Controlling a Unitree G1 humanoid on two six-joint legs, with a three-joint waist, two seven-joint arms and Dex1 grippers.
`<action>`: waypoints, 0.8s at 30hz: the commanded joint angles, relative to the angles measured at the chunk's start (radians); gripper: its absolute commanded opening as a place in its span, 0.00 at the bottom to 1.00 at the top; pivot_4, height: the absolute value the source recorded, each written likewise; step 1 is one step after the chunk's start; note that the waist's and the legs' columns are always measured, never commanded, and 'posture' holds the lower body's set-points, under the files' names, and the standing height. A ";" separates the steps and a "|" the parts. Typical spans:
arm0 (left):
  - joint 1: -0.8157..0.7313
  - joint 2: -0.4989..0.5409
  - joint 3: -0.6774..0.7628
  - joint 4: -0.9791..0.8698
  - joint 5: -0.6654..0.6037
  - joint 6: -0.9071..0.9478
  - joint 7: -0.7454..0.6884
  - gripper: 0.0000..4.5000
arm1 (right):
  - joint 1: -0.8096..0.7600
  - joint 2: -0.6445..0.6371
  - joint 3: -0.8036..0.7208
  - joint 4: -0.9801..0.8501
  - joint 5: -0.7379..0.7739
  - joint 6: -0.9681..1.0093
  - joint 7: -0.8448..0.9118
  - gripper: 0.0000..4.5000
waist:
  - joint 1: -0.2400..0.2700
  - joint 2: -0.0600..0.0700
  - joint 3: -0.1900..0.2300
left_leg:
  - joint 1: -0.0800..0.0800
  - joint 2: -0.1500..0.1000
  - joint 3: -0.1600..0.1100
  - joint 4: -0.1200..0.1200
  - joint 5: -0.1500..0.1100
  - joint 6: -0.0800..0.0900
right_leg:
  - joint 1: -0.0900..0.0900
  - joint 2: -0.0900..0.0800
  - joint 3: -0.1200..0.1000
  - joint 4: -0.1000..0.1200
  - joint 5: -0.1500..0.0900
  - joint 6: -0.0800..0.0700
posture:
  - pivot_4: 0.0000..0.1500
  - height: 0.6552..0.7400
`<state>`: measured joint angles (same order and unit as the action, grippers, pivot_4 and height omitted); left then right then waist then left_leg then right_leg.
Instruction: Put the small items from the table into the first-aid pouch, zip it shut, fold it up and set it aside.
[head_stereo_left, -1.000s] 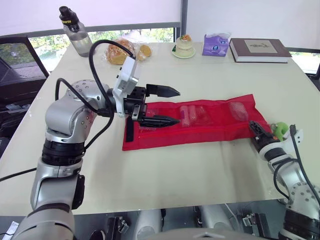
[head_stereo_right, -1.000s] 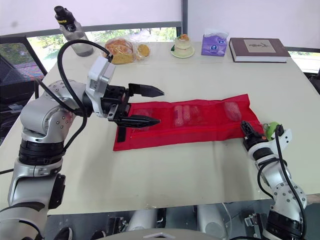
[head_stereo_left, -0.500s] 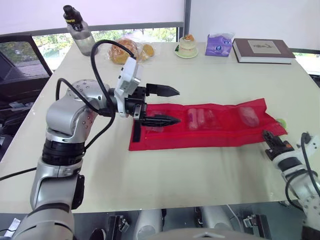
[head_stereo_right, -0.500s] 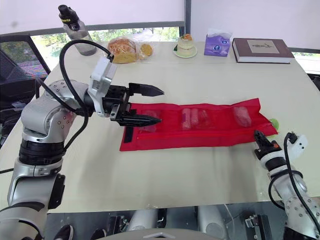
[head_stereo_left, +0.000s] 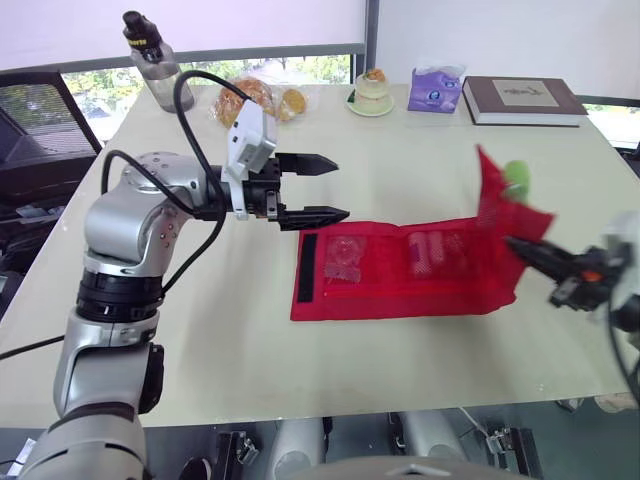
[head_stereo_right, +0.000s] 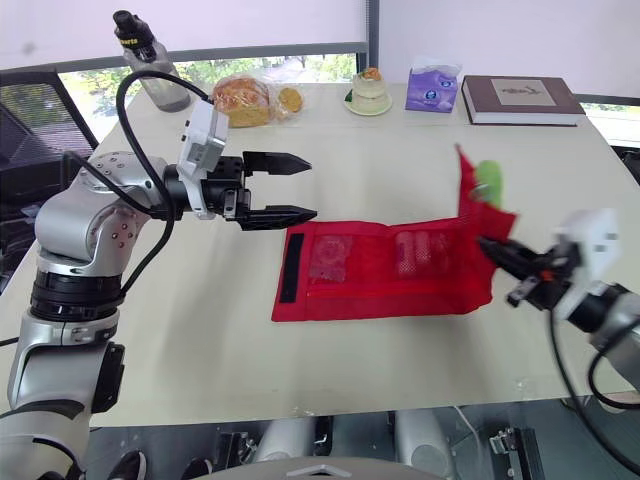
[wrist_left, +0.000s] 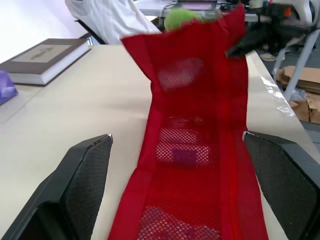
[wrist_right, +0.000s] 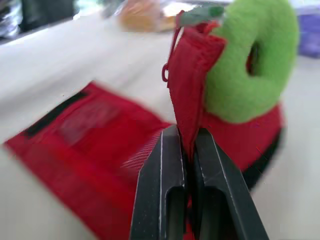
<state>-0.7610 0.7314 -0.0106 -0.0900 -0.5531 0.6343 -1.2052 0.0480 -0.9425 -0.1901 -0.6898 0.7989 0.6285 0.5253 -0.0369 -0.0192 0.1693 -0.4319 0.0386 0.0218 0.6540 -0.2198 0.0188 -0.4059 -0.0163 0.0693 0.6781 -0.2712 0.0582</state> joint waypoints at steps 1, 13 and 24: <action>-0.005 -0.007 0.012 -0.053 -0.020 0.004 0.016 1.00 | -0.121 -0.010 0.298 0.011 -0.219 -0.005 0.087 0.01 | -0.003 -0.002 0.000 | 0.000 0.000 0.000 0.000 0.000 0.000 | 0.000 0.000 0.000 0.000 0.000 0.000 | 1.00 1.00; 0.050 -0.011 0.048 -0.165 -0.084 0.117 0.107 1.00 | -0.226 0.035 0.457 0.066 -0.458 0.014 0.158 0.38 | 0.005 -0.005 0.002 | -0.001 0.000 -0.002 0.001 0.000 0.000 | -0.001 0.000 0.000 0.001 0.000 0.000 | 1.00 1.00; 0.262 0.013 0.115 -0.199 -0.127 0.255 0.248 1.00 | -0.064 0.049 0.094 -0.065 -0.242 0.064 0.248 0.96 | 0.004 -0.005 0.002 | -0.001 0.000 -0.002 0.002 0.000 0.000 | 0.001 0.000 -0.001 0.001 0.000 0.000 | 1.00 1.00</action>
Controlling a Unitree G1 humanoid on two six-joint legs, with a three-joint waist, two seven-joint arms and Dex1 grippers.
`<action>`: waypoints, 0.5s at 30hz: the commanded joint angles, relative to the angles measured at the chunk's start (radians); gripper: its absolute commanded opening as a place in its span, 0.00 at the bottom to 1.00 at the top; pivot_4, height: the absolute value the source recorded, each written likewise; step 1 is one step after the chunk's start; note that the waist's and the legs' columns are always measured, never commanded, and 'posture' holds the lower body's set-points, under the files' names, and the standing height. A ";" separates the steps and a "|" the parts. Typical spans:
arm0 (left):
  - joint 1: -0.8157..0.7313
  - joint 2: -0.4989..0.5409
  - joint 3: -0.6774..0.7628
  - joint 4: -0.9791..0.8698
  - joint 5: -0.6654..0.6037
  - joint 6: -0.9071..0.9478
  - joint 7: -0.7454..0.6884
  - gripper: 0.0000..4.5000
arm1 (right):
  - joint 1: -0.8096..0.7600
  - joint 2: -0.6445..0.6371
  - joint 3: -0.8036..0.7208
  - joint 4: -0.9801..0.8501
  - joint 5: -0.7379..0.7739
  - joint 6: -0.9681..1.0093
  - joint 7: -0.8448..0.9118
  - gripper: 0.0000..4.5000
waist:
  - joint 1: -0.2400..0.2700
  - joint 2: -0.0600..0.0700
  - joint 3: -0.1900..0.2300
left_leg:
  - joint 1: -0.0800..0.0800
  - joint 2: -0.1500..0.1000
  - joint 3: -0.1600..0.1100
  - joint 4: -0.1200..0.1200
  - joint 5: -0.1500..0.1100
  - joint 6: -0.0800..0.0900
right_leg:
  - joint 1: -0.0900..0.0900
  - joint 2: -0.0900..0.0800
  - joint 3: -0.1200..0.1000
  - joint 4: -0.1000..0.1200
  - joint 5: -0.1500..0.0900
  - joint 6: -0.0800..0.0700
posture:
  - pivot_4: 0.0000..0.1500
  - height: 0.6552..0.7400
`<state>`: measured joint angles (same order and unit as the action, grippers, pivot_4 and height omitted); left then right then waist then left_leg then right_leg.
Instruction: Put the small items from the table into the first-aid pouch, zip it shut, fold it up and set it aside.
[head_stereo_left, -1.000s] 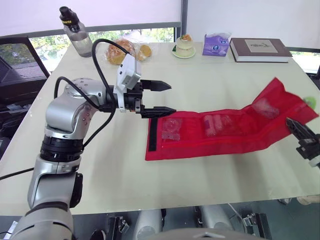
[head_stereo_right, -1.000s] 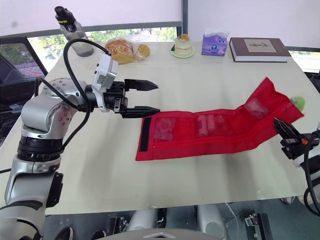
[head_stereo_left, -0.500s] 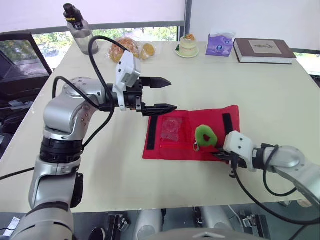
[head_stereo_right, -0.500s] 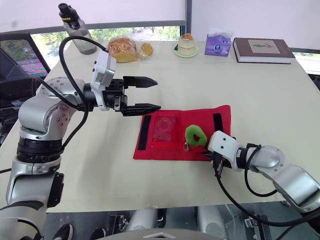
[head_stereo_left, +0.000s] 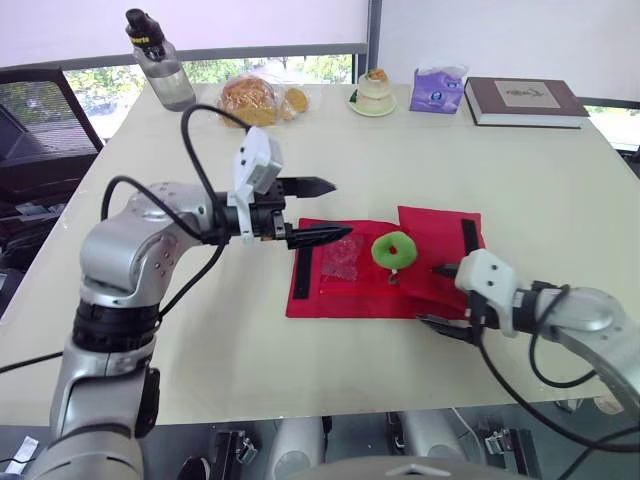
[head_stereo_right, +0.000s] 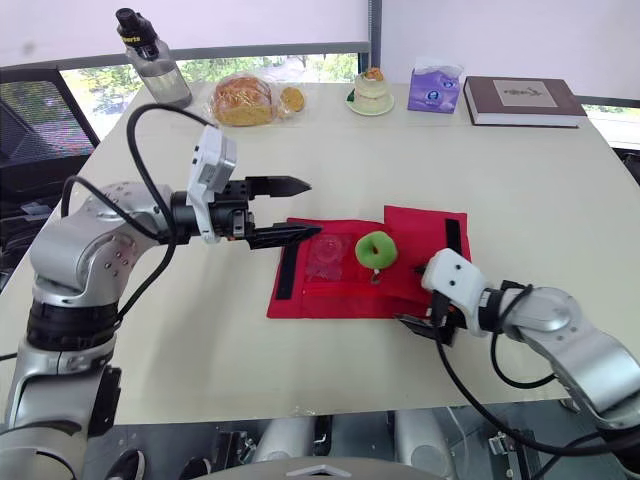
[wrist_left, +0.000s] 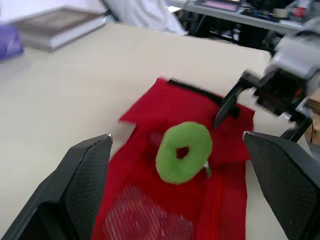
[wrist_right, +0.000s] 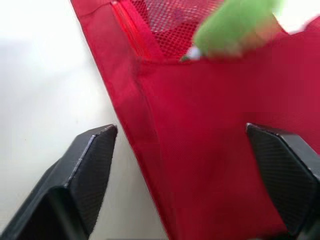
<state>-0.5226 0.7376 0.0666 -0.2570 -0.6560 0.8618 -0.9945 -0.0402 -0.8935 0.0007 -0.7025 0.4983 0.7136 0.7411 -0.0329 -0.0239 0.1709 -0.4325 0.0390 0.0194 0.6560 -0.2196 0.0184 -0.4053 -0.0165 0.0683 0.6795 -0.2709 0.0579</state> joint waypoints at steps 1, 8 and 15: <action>0.059 -0.006 0.053 -0.027 -0.028 0.056 0.075 1.00 | 0.050 0.015 -0.162 -0.050 0.094 -0.036 0.046 0.96 | 0.000 0.000 0.000 | 0.000 0.000 0.000 0.000 0.000 0.000 | 0.000 0.000 0.000 0.000 0.000 0.000 | 1.00 1.00; 0.208 -0.079 0.114 0.003 -0.036 0.186 0.267 1.00 | 0.108 0.031 -0.416 -0.012 0.253 -0.077 0.140 0.96 | 0.002 -0.001 0.000 | 0.003 0.000 0.000 0.002 0.000 0.000 | 0.003 0.000 -0.001 0.000 0.000 0.000 | 1.00 1.00; 0.255 -0.180 0.159 0.024 -0.066 0.286 0.414 1.00 | 0.048 0.018 -0.470 0.017 0.357 -0.065 0.154 0.96 | 0.004 0.000 0.000 | 0.004 0.000 -0.001 0.005 0.000 0.000 | 0.006 0.000 -0.002 0.000 0.001 0.001 | 1.00 1.00</action>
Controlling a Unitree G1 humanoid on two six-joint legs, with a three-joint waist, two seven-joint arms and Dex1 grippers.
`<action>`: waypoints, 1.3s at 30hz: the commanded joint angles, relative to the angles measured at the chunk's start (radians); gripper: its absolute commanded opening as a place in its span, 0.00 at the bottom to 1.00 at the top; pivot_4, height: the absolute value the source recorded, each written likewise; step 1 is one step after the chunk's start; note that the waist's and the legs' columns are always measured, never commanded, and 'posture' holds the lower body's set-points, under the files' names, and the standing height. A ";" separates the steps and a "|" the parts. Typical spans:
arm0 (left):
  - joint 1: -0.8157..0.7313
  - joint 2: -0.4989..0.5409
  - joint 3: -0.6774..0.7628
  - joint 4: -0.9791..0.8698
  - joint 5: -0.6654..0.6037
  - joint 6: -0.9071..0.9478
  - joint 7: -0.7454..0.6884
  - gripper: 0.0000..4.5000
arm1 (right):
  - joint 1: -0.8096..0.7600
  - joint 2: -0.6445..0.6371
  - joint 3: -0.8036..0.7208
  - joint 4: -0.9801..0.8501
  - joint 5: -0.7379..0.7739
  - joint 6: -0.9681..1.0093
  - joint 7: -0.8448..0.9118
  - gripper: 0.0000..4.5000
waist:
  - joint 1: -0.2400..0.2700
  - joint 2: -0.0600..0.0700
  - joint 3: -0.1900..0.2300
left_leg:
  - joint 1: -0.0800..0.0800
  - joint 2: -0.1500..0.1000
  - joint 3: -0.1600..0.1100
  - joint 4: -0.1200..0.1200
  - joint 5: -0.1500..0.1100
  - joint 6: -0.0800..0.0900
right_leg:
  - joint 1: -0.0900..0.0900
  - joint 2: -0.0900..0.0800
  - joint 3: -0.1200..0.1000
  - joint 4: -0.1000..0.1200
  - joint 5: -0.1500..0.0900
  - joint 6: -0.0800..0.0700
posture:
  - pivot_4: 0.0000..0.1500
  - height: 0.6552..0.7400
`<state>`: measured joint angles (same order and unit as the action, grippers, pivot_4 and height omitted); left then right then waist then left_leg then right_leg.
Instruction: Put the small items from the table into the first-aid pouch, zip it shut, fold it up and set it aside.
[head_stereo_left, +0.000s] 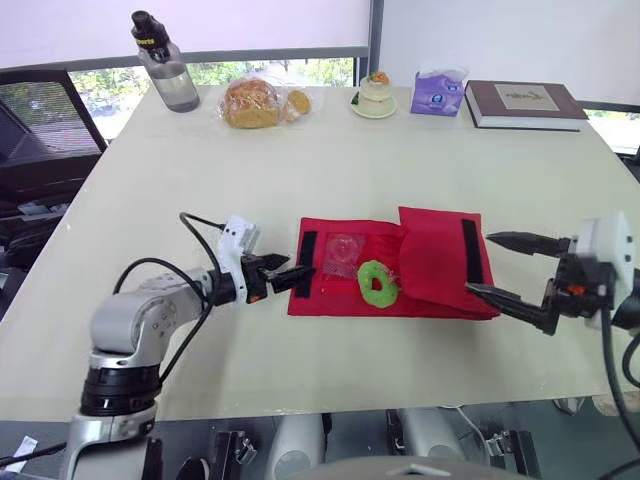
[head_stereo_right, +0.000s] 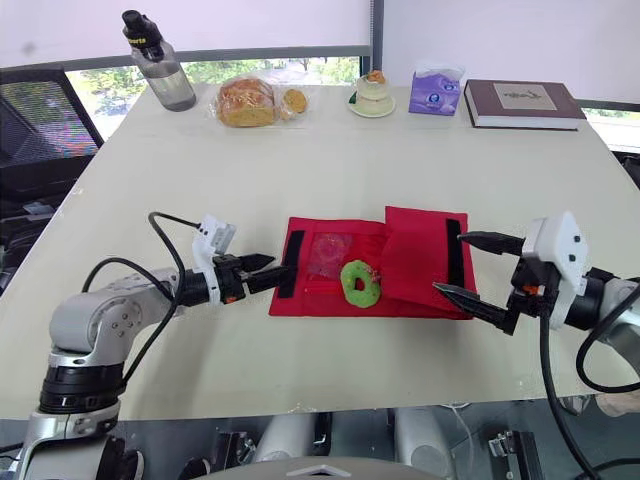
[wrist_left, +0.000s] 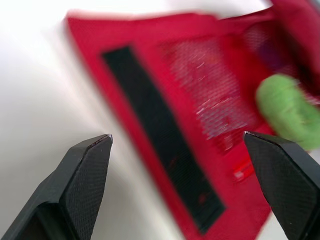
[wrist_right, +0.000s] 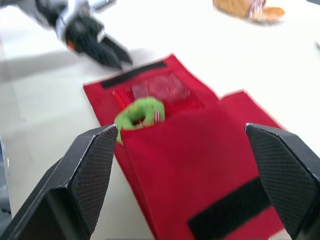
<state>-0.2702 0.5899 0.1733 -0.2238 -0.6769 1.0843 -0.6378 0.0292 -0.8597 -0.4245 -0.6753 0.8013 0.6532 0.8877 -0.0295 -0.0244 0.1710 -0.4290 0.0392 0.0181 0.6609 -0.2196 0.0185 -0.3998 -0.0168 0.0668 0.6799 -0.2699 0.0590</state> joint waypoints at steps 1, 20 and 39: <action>0.001 -0.057 0.075 -0.008 -0.070 0.098 0.081 1.00 | -0.024 -0.019 -0.048 -0.012 0.065 -0.005 0.011 0.96 | 0.001 0.000 0.000 | 0.000 0.000 0.000 0.000 0.000 0.000 | 0.000 0.000 0.000 0.000 0.000 0.000 | 1.00 1.00; -0.105 -0.340 0.349 0.078 -0.352 0.474 0.291 0.80 | -0.181 -0.101 -0.013 -0.034 0.202 0.058 -0.087 1.00 | 0.018 0.000 -0.001 | -0.002 -0.002 -0.002 0.005 0.000 0.000 | 0.003 -0.001 -0.002 0.000 0.000 0.000 | 1.00 1.00; -0.113 0.029 0.133 0.236 -0.276 0.271 -0.091 0.02 | -0.263 -0.080 0.077 -0.026 0.222 0.040 -0.126 1.00 | 0.016 0.000 -0.001 | -0.002 0.001 -0.002 0.003 0.000 0.000 | 0.001 -0.002 -0.001 -0.001 -0.001 -0.002 | 1.00 1.00</action>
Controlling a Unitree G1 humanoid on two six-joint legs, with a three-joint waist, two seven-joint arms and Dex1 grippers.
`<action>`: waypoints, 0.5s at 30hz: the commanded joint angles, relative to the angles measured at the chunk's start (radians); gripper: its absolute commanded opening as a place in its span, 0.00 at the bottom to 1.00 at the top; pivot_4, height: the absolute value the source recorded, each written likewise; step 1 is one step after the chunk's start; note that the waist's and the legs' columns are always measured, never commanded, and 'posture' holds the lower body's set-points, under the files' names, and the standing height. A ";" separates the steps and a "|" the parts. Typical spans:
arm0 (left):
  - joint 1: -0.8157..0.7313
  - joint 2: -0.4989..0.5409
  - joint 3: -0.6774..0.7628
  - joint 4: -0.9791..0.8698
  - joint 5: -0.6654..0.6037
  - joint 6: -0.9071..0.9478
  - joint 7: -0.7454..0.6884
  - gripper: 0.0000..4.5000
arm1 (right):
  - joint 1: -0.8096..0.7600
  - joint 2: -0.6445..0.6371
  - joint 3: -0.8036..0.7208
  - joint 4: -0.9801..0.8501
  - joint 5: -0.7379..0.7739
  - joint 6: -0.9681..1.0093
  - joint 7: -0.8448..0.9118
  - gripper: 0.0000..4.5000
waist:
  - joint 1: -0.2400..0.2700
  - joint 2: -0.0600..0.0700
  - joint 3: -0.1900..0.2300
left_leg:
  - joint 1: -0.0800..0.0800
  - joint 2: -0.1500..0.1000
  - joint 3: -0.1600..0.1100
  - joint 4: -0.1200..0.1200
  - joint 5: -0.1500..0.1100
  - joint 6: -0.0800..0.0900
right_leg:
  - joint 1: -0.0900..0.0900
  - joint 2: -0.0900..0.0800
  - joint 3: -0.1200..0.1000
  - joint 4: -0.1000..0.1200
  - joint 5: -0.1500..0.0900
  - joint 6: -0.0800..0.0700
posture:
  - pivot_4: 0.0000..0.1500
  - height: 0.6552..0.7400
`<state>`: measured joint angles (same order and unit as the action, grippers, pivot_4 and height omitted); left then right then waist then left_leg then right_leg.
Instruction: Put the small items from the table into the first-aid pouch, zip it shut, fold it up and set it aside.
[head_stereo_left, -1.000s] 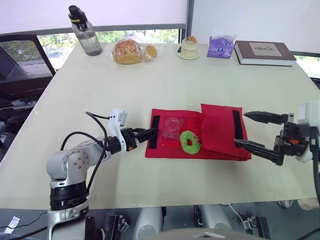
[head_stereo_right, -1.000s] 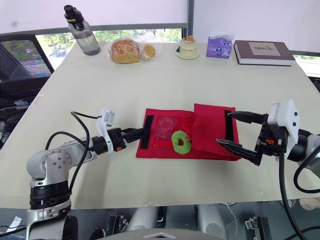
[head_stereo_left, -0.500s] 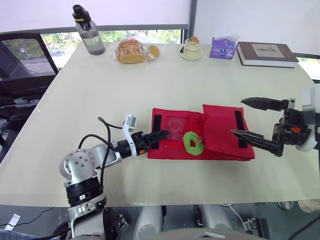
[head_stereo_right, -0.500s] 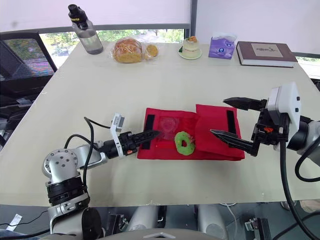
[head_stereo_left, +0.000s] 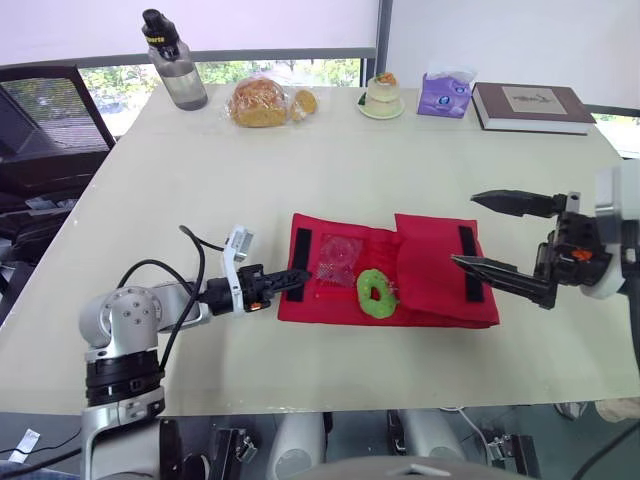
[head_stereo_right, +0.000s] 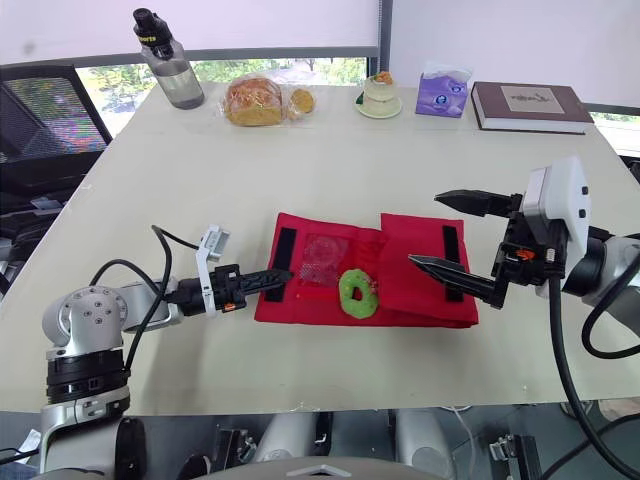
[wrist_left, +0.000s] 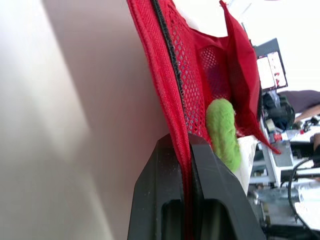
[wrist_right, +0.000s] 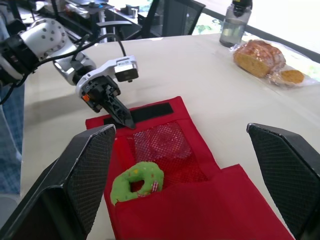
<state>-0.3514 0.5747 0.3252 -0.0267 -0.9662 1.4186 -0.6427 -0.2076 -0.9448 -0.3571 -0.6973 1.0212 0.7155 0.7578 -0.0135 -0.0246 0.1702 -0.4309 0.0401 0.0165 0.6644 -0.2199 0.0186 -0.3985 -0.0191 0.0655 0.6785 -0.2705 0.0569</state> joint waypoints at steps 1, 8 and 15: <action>-0.037 0.056 -0.027 0.052 0.018 -0.077 -0.105 0.02 | -0.029 0.008 0.017 -0.002 -0.003 -0.024 0.006 1.00 | 0.000 0.000 0.000 | 0.000 0.000 0.000 0.000 0.000 0.000 | 0.000 0.000 0.000 0.000 0.000 0.000 | 1.00 1.00; -0.064 0.140 -0.089 0.115 0.071 -0.163 -0.232 0.02 | -0.059 0.066 0.147 0.045 -0.109 -0.077 0.024 1.00 | -0.002 0.000 0.000 | -0.001 0.001 0.001 -0.001 0.000 0.000 | -0.002 -0.001 0.000 0.000 0.000 0.000 | 1.00 1.00; -0.167 0.234 -0.178 0.249 0.139 -0.259 -0.438 0.02 | -0.180 0.197 0.470 0.321 -0.467 -0.261 0.103 1.00 | -0.006 0.000 0.001 | -0.001 -0.001 0.003 -0.002 0.000 0.000 | -0.005 0.001 0.001 0.000 0.001 -0.001 | 1.00 1.00</action>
<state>-0.4935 0.7875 0.1433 0.2181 -0.8307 1.1918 -1.0224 -0.3636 -0.7498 0.0730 -0.4111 0.6255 0.5169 0.8292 -0.0191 -0.0249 0.1715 -0.4319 0.0393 0.0202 0.6622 -0.2199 0.0187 -0.4033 -0.0179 0.0662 0.6788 -0.2696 0.0560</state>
